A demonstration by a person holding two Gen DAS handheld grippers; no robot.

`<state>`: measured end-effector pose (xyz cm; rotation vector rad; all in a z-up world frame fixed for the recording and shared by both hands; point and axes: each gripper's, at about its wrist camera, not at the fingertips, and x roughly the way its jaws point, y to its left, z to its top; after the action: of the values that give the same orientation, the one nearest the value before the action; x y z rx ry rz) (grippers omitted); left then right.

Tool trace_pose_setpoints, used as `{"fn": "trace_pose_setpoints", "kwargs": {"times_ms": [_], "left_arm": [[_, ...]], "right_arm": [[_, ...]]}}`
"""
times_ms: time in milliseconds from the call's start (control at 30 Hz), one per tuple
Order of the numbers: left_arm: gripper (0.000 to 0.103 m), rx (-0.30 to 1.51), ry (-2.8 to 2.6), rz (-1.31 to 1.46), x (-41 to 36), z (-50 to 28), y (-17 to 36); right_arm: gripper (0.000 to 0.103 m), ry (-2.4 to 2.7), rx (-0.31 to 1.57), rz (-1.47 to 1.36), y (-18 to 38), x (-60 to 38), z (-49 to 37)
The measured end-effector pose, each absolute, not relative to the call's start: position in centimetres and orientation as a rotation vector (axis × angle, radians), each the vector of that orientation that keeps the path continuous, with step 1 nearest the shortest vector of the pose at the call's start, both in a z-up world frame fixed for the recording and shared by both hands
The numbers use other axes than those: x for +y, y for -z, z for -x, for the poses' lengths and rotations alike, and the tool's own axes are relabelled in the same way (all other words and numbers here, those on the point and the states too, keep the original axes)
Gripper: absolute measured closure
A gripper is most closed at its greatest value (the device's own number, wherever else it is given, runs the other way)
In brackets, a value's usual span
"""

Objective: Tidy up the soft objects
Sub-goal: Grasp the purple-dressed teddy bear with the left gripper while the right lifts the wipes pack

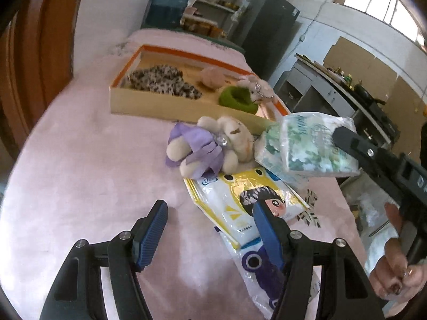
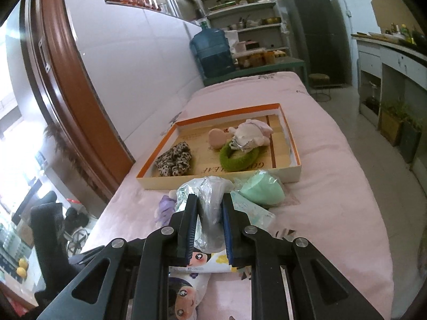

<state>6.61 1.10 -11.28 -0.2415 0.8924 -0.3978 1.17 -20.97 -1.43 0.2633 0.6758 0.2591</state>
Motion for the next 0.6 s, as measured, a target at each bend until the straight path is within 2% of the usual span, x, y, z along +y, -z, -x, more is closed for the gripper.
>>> {"fn": "trace_pose_setpoints", "kwargs": {"times_ms": [233, 400, 600], "left_arm": [[0.037, 0.892, 0.376, 0.241, 1.0, -8.9, 11.0], [0.037, 0.863, 0.391, 0.151, 0.7, -11.4, 9.5], [0.037, 0.917, 0.575, 0.057, -0.7, -14.4, 10.0]], "right_arm": [[0.085, -0.262, 0.674, -0.272, 1.6, -21.1, -1.2], [0.085, -0.26, 0.67, -0.286, 1.8, -21.7, -1.7], [0.085, -0.263, 0.683, -0.308, 2.3, -22.4, -2.4]]}}
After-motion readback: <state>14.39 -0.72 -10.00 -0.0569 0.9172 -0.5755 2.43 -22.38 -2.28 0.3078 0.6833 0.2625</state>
